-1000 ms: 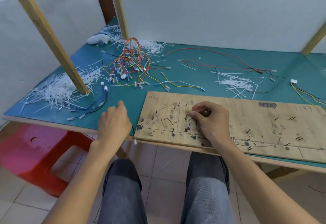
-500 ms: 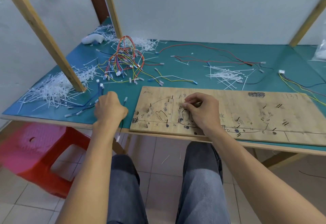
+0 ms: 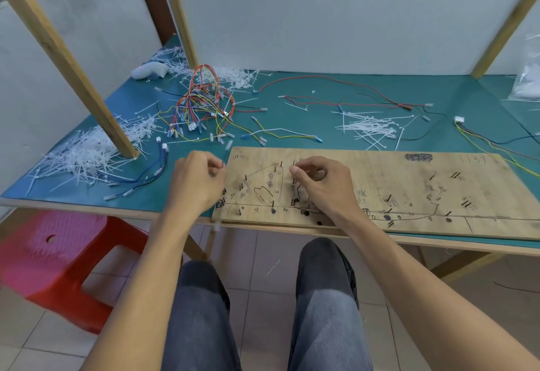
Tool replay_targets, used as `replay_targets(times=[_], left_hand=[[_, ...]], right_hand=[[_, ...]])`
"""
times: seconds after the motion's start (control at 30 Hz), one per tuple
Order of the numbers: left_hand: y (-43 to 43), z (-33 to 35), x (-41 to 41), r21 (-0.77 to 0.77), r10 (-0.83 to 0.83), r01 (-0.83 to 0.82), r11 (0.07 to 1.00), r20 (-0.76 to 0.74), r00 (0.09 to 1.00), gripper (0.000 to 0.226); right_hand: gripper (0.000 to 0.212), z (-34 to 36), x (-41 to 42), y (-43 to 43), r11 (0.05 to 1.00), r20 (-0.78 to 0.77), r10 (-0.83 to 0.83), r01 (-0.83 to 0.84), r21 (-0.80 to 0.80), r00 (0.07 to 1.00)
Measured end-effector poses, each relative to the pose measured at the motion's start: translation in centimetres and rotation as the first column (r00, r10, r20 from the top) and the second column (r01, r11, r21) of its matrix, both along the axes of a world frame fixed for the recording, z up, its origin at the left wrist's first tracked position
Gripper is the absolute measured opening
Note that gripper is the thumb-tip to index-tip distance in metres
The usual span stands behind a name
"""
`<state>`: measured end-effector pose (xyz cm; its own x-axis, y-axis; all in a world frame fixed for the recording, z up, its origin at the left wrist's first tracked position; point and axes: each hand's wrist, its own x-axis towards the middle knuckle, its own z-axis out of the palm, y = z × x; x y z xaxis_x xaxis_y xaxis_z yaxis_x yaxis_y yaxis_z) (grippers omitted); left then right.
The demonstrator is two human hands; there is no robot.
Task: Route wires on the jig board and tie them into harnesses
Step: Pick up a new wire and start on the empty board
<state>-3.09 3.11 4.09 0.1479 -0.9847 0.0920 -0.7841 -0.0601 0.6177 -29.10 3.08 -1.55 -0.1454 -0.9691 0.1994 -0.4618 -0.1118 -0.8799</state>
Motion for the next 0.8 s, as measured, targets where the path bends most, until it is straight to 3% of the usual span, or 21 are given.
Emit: replay_targets(times=[0.07,0.17,0.37,0.5,0.7,0.8], left_hand=[[1.5,0.8,-2.7,-0.048,-0.119,0.11,0.993,-0.251,0.961,0.017],[3.4,-0.3,-7.4,0.001,-0.244,0.262,0.965,-0.369,0.897,0.014],[4.2,-2.9,-10.6,0.012,-0.157,0.176,0.984,-0.393,0.906,0.009],[4.3,-3.4,-10.8,-0.044,-0.148,0.142,0.989,-0.339,0.929,0.014],[4.3,-4.2,-10.9,-0.08,-0.127,0.109,0.991,-0.276,0.953,0.026],[4.2,-4.0,-11.2,-0.091,-0.115,0.098,0.991,-0.205,0.972,0.028]], right_hand=[[0.026,0.4,0.0,0.3,0.999,0.058,0.049,-0.049,-0.004,0.997],[0.032,0.7,-0.3,0.8,0.992,0.113,0.122,-0.121,-0.019,0.986],[0.021,0.7,-1.1,1.1,0.983,0.268,0.175,-0.181,-0.003,0.947],[0.012,0.3,-1.1,0.7,0.987,0.227,0.158,-0.163,0.002,0.961],[0.028,-0.2,-0.8,0.1,0.993,0.147,0.119,-0.12,-0.002,0.982],[0.025,-0.2,-0.5,-0.1,0.996,0.118,0.086,-0.082,-0.036,0.989]])
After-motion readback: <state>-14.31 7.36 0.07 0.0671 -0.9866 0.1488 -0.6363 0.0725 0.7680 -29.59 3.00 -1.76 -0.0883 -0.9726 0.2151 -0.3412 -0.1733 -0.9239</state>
